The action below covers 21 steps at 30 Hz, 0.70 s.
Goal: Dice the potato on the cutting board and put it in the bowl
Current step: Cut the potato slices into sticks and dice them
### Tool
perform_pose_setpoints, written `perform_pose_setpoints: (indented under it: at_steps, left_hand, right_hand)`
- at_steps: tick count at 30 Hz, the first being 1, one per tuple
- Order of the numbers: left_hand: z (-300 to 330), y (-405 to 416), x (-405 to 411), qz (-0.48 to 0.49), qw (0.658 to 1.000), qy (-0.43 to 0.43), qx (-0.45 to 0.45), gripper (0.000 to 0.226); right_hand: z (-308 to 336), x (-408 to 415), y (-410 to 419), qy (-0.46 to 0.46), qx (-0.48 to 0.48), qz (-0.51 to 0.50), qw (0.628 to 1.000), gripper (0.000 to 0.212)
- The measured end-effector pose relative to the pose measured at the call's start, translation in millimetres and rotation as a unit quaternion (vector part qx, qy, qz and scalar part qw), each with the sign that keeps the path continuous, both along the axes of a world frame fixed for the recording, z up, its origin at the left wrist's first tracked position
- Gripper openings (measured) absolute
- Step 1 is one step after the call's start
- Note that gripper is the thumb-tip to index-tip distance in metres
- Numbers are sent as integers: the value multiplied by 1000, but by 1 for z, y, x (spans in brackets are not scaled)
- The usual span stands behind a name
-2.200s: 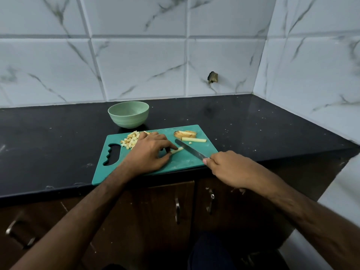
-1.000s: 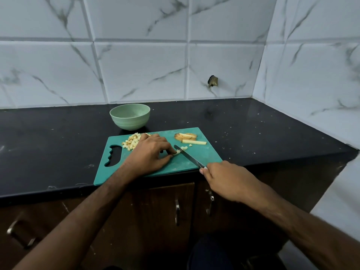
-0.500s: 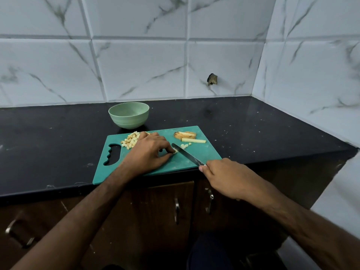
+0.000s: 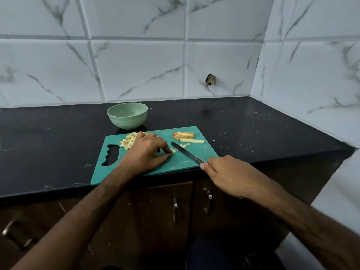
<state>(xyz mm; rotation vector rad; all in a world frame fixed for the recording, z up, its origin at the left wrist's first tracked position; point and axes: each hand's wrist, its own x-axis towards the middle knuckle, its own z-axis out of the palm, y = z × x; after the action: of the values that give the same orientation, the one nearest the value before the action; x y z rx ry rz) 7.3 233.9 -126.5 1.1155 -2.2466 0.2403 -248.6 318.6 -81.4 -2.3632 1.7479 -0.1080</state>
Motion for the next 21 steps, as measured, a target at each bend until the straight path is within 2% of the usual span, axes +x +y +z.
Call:
perform_pose_setpoints:
  at_steps: [10,15,21]
  left_hand:
    - [-2,-1,0,7,1000,-2,13,7]
    - [-3,-1,-1,14,1000,-3,14,8]
    - [1,1,-1,20,999,13,32,15]
  right_hand:
    - [-3,0,6,-33,71,-13,997,42]
    - [-10,3,2,2,21,-10,1000,43]
    - [1,-2,6,-6,0,-6,1000,45]
